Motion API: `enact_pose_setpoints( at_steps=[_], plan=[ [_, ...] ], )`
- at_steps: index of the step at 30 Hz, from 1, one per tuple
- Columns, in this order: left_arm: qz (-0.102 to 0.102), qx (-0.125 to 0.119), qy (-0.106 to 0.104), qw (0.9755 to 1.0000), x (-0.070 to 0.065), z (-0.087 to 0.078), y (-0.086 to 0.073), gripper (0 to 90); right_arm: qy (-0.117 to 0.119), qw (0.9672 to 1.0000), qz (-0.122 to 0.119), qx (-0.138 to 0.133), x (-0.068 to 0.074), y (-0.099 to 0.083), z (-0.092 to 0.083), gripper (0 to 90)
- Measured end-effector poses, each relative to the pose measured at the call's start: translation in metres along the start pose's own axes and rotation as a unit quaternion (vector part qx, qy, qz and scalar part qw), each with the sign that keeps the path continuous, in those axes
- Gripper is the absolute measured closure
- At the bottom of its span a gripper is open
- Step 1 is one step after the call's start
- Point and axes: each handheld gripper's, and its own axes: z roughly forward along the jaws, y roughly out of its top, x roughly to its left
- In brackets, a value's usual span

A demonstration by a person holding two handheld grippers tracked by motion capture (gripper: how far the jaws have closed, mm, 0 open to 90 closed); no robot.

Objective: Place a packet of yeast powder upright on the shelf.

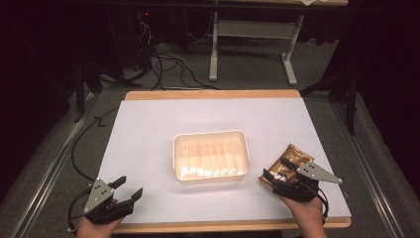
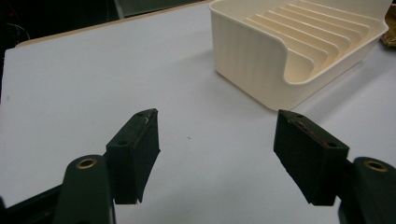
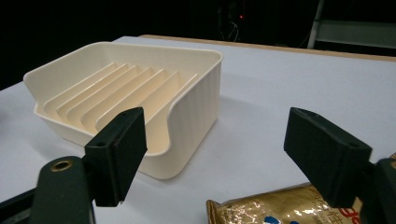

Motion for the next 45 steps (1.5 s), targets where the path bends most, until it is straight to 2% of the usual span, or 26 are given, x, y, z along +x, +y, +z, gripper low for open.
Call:
enact_pose_setpoints(
  at_steps=[8, 11, 14, 15, 16, 17, 19, 20, 21, 22, 23, 27, 28, 32, 33, 35, 37, 39, 41, 42, 43, 45],
  plan=[
    [-0.005, -0.007, -0.005, 1.0, 0.001, 0.008, 0.007, 31.7, -0.006, 1.0, -0.001, 0.005, -0.001, -0.005, -0.011, 28.7],
    [-0.005, -0.004, -0.01, 0.9999, 0.002, 0.016, 0.01, 31.7, -0.012, 0.9998, 0.01, 0.01, -0.002, -0.01, -0.018, 30.4],
    [-0.006, -0.006, -0.013, 0.9999, 0.001, 0.021, 0.013, 31.8, -0.032, 0.9986, 0.019, 0.037, -0.004, -0.017, -0.025, 27.4],
    [-0.004, -0.007, -0.015, 0.9999, 0.001, 0.022, 0.015, 31.8, -0.032, 0.9986, 0.019, 0.037, -0.004, -0.017, -0.025, 27.4],
    [-0.002, -0.008, -0.016, 0.9998, 0.0, 0.024, 0.016, 31.8, -0.037, 0.9971, 0.028, 0.059, -0.005, -0.023, -0.025, 24.6],
    [-0.003, -0.009, -0.019, 0.9998, 0.0, 0.026, 0.018, 31.8, -0.038, 0.9965, 0.032, 0.067, -0.005, -0.025, -0.024, 24.0],
    [-0.007, -0.013, -0.023, 0.9996, 0.001, 0.03, 0.02, 31.8, -0.043, 0.9946, 0.029, 0.089, -0.005, -0.03, -0.023, 23.6],
    [-0.007, -0.013, -0.023, 0.9996, 0.001, 0.03, 0.02, 31.9, -0.043, 0.9946, 0.029, 0.089, -0.005, -0.03, -0.023, 23.6],
    [-0.008, -0.015, -0.025, 0.9995, 0.001, 0.032, 0.021, 32.0, -0.049, 0.9925, 0.023, 0.109, -0.005, -0.036, -0.023, 23.8],
    [-0.008, -0.016, -0.028, 0.9995, 0.001, 0.033, 0.022, 32.0, -0.049, 0.9925, 0.023, 0.109, -0.005, -0.036, -0.023, 23.8],
    [-0.006, -0.016, -0.029, 0.9994, 0.0, 0.036, 0.024, 31.9, -0.054, 0.9901, 0.025, 0.127, -0.005, -0.042, -0.023, 26.5],
    [0.0, -0.018, -0.037, 0.9991, -0.002, 0.04, 0.027, 32.0, -0.06, 0.9859, 0.026, 0.154, -0.007, -0.049, -0.022, 34.6],
    [0.003, -0.019, -0.039, 0.9991, -0.003, 0.041, 0.028, 32.0, -0.059, 0.9833, 0.027, 0.17, -0.01, -0.054, -0.02, 42.2],
    [0.006, -0.018, -0.04, 0.999, -0.004, 0.042, 0.028, 32.0, -0.062, 0.9811, 0.032, 0.18, -0.013, -0.057, -0.018, 47.3],
    [0.005, -0.018, -0.039, 0.9991, -0.003, 0.041, 0.028, 32.0, -0.065, 0.9802, 0.03, 0.185, -0.013, -0.058, -0.016, 52.0],
    [0.004, -0.019, -0.038, 0.9991, -0.003, 0.04, 0.027, 32.0, -0.066, 0.9797, 0.027, 0.187, -0.013, -0.059, -0.015, 52.7],
    [0.003, -0.018, -0.037, 0.9992, -0.003, 0.04, 0.026, 32.1, -0.068, 0.978, 0.021, 0.196, -0.013, -0.059, -0.012, 55.3],
    [0.005, -0.016, -0.035, 0.9992, -0.002, 0.038, 0.025, 32.1, -0.069, 0.9771, 0.014, 0.2, -0.014, -0.059, -0.009, 62.0],
    [0.005, -0.015, -0.031, 0.9994, -0.002, 0.035, 0.024, 32.1, -0.073, 0.9754, 0.001, 0.208, -0.013, -0.057, -0.006, 74.7],
    [0.005, -0.015, -0.031, 0.9994, -0.002, 0.035, 0.024, 32.1, -0.073, 0.9754, 0.001, 0.208, -0.013, -0.057, -0.006, 74.7],
    [0.004, -0.015, -0.029, 0.9995, -0.002, 0.033, 0.023, 32.1, -0.064, 0.9754, -0.004, 0.211, -0.014, -0.056, -0.005, 83.0],
    [-0.001, -0.015, -0.023, 0.9996, 0.0, 0.031, 0.021, 32.2, -0.05, 0.9754, -0.023, 0.213, -0.009, -0.054, -0.001, 88.6]
  ],
)
